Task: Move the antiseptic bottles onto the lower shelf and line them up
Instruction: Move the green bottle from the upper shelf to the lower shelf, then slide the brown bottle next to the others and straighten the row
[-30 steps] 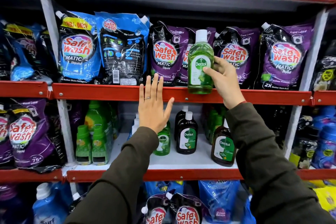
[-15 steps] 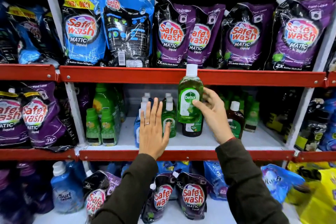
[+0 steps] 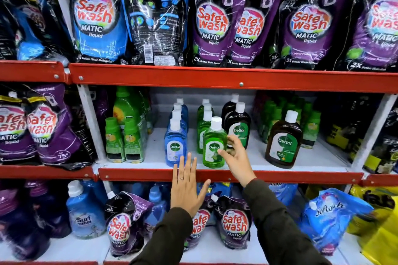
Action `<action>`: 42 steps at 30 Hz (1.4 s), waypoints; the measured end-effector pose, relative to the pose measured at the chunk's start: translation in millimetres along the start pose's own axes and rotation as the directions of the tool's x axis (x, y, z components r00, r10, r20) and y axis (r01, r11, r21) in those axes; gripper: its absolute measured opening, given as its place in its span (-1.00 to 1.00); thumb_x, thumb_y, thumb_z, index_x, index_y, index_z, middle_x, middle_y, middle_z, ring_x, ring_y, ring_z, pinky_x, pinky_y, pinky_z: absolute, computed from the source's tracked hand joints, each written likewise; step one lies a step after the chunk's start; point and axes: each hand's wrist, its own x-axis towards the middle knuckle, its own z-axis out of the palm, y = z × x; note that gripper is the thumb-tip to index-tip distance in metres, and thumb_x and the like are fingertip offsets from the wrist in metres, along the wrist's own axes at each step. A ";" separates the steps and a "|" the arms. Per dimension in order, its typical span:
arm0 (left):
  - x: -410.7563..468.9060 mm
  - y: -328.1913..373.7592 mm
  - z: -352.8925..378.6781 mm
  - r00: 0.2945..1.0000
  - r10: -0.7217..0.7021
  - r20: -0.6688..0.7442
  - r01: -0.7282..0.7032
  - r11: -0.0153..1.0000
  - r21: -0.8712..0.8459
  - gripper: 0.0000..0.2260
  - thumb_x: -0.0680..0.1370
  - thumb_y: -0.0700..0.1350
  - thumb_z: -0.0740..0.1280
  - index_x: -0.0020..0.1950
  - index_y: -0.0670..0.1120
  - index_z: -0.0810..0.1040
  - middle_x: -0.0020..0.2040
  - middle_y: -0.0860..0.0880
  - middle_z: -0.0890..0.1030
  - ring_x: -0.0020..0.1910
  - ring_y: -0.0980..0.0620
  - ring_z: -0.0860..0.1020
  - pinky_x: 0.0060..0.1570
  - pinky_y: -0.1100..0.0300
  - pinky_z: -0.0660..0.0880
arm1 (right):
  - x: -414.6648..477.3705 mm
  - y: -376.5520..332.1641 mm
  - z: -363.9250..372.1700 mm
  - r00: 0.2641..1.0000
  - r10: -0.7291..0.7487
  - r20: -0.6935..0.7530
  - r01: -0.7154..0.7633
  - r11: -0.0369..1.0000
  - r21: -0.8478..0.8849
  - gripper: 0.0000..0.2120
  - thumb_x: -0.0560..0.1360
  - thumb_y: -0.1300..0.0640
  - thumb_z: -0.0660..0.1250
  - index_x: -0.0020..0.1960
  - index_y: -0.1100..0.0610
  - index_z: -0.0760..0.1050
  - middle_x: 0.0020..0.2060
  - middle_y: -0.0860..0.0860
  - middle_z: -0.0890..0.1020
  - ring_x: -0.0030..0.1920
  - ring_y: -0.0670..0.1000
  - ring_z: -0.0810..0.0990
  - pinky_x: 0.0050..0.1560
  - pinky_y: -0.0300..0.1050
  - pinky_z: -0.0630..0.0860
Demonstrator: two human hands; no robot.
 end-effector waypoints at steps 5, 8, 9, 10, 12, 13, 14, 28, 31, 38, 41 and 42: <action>1.8 -3.7 1.5 1.000 0.027 -0.003 -0.027 0.999 -0.018 -0.23 0.63 0.35 0.04 0.67 -0.11 0.01 0.69 -0.10 0.01 0.67 -0.14 -0.03 0.58 -0.11 -0.02 | 19.3 16.4 14.9 1.000 0.018 -0.018 -0.018 1.000 0.006 -0.61 0.57 0.37 0.33 0.34 0.17 0.34 0.20 0.09 0.54 0.33 0.22 0.55 0.29 0.04 0.58; 1.5 -4.5 2.5 1.000 0.025 -0.005 -0.025 0.999 -0.021 -0.23 0.63 0.35 0.05 0.67 -0.11 -0.01 0.69 -0.09 -0.01 0.67 -0.12 -0.06 0.59 -0.09 -0.06 | 26.6 19.5 21.7 1.000 0.021 -0.019 -0.021 0.999 0.030 -0.63 0.56 0.42 0.32 0.28 0.14 0.33 0.07 -0.09 0.53 0.24 0.05 0.52 0.08 -0.36 0.58; 1.3 -4.7 2.9 1.000 0.025 -0.008 -0.026 0.999 -0.028 -0.23 0.63 0.35 0.07 0.67 -0.10 -0.01 0.69 -0.08 -0.02 0.67 -0.12 -0.06 0.60 -0.08 -0.07 | 27.7 19.9 22.8 1.000 0.020 -0.021 -0.020 0.999 0.025 -0.63 0.56 0.42 0.32 0.28 0.16 0.34 0.07 -0.09 0.53 0.22 0.02 0.51 0.04 -0.42 0.56; 1.2 -5.2 3.3 1.000 0.026 -0.012 -0.027 0.999 -0.037 -0.23 0.63 0.34 0.08 0.67 -0.10 -0.01 0.69 -0.08 -0.02 0.67 -0.11 -0.07 0.60 -0.07 -0.07 | 28.8 21.2 23.2 1.000 0.017 -0.023 -0.017 1.000 0.015 -0.63 0.56 0.42 0.32 0.30 0.18 0.35 0.08 -0.05 0.54 0.20 -0.01 0.50 0.02 -0.45 0.55; 1.1 -6.0 4.1 1.000 0.027 -0.010 -0.028 0.998 -0.048 -0.23 0.63 0.33 0.09 0.67 -0.09 -0.03 0.70 -0.07 -0.05 0.67 -0.10 -0.09 0.60 -0.08 -0.08 | 30.2 24.1 22.9 0.999 0.022 -0.025 -0.022 1.000 0.011 -0.63 0.56 0.42 0.32 0.31 0.21 0.36 0.11 0.02 0.53 0.15 -0.08 0.52 0.01 -0.48 0.54; 1.0 -6.2 4.4 1.000 0.025 -0.007 -0.026 0.999 -0.048 -0.23 0.63 0.33 0.09 0.67 -0.08 -0.04 0.70 -0.06 -0.06 0.67 -0.10 -0.11 0.60 -0.08 -0.08 | 29.7 24.0 23.0 0.999 0.028 -0.027 -0.027 0.999 0.022 -0.64 0.57 0.42 0.31 0.29 0.19 0.35 0.11 0.02 0.53 0.12 -0.14 0.53 0.01 -0.49 0.53; 1.2 -6.0 4.5 1.000 0.023 -0.006 -0.023 0.999 -0.046 -0.23 0.63 0.34 0.09 0.67 -0.08 -0.04 0.70 -0.06 -0.06 0.67 -0.10 -0.11 0.60 -0.09 -0.07 | 29.5 24.8 22.9 0.999 0.028 -0.026 -0.027 0.999 0.026 -0.65 0.57 0.42 0.31 0.27 0.16 0.34 0.10 -0.01 0.53 0.11 -0.16 0.52 0.02 -0.47 0.54; -0.4 -2.7 2.0 1.000 0.018 -0.004 -0.018 1.000 -0.021 -0.25 0.62 0.33 0.09 0.66 -0.11 0.07 0.69 -0.08 0.01 0.67 -0.12 -0.08 0.61 -0.08 -0.10 | 5.9 28.4 -4.9 0.976 -0.060 -0.212 0.066 0.998 0.022 -0.56 0.56 0.29 0.39 0.40 0.12 0.40 0.27 0.13 0.61 0.21 0.02 0.61 0.13 -0.37 0.53; -0.3 -2.8 1.7 1.000 0.018 -0.002 -0.018 1.000 -0.013 -0.25 0.62 0.34 0.08 0.66 -0.11 0.07 0.69 -0.09 0.01 0.67 -0.12 -0.09 0.61 -0.08 -0.11 | -4.8 20.1 -32.4 0.865 -0.140 -0.483 0.147 0.989 -0.024 -0.65 0.53 0.26 0.43 0.27 0.07 0.46 0.18 0.14 0.63 0.19 0.10 0.62 0.22 -0.07 0.59; -0.5 0.9 2.3 1.000 0.008 -0.015 -0.008 1.000 -0.011 -0.24 0.61 0.35 0.00 0.65 -0.14 0.09 0.69 -0.12 0.02 0.67 -0.15 -0.09 0.61 -0.14 -0.06 | -5.8 20.0 -108.3 0.600 -0.161 -0.783 -0.009 0.978 -0.209 -0.40 0.47 0.15 0.47 0.45 0.18 0.35 0.37 0.18 0.47 0.44 0.26 0.36 0.48 0.16 0.28; -0.4 1.3 2.5 1.000 0.010 -0.026 -0.011 1.000 -0.006 -0.24 0.61 0.34 0.01 0.65 -0.14 0.11 0.68 -0.13 0.04 0.67 -0.16 -0.07 0.61 -0.15 -0.05 | 2.0 29.8 -140.6 0.723 0.040 -0.690 -0.141 0.986 -0.091 -0.27 0.48 0.10 0.50 0.55 0.18 0.25 0.52 0.21 0.35 0.57 0.22 0.26 0.54 0.10 0.17; -0.3 1.3 2.7 1.000 0.011 -0.027 -0.011 1.000 -0.006 -0.25 0.61 0.34 0.02 0.64 -0.14 0.12 0.68 -0.13 0.05 0.67 -0.16 -0.06 0.60 -0.15 -0.05 | 5.8 35.1 -150.3 0.772 0.092 -0.629 -0.153 0.987 -0.043 -0.29 0.49 0.12 0.50 0.54 0.22 0.28 0.51 0.21 0.39 0.56 0.21 0.31 0.54 0.07 0.24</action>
